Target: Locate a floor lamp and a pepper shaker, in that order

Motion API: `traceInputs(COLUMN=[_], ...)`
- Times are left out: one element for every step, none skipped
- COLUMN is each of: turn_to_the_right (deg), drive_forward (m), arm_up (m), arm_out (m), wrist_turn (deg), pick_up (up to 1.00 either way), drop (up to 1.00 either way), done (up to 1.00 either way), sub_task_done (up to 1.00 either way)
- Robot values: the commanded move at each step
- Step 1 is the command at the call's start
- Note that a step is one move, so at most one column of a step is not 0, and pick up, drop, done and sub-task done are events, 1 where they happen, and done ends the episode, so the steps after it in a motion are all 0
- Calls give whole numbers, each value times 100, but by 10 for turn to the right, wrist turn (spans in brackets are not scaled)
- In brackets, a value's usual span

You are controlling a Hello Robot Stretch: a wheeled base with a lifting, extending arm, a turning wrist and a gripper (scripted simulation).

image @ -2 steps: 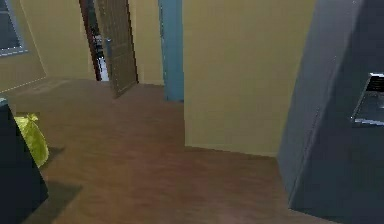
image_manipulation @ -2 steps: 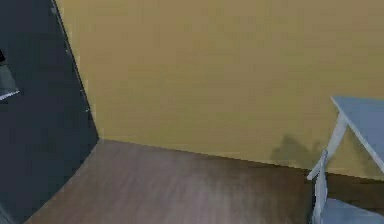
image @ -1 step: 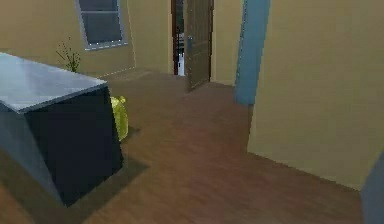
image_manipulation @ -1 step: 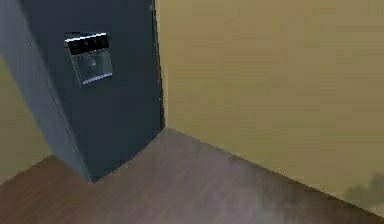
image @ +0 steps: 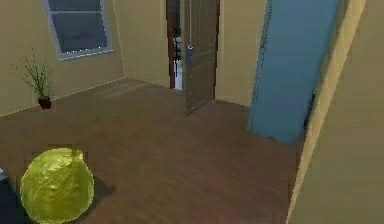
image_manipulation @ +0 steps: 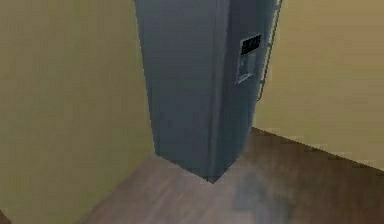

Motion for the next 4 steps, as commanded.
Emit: traceInputs(turn_to_the_right=[-60, 0, 90, 0], drive_forward=[0, 50, 0, 90], arm_up=[0, 0, 0, 0], arm_out=[0, 0, 0, 0], wrist_turn=[0, 0, 0, 0], pick_up=[0, 0, 0, 0], drop=[0, 0, 0, 0], done=[0, 0, 0, 0], sub_task_done=[0, 0, 0, 0])
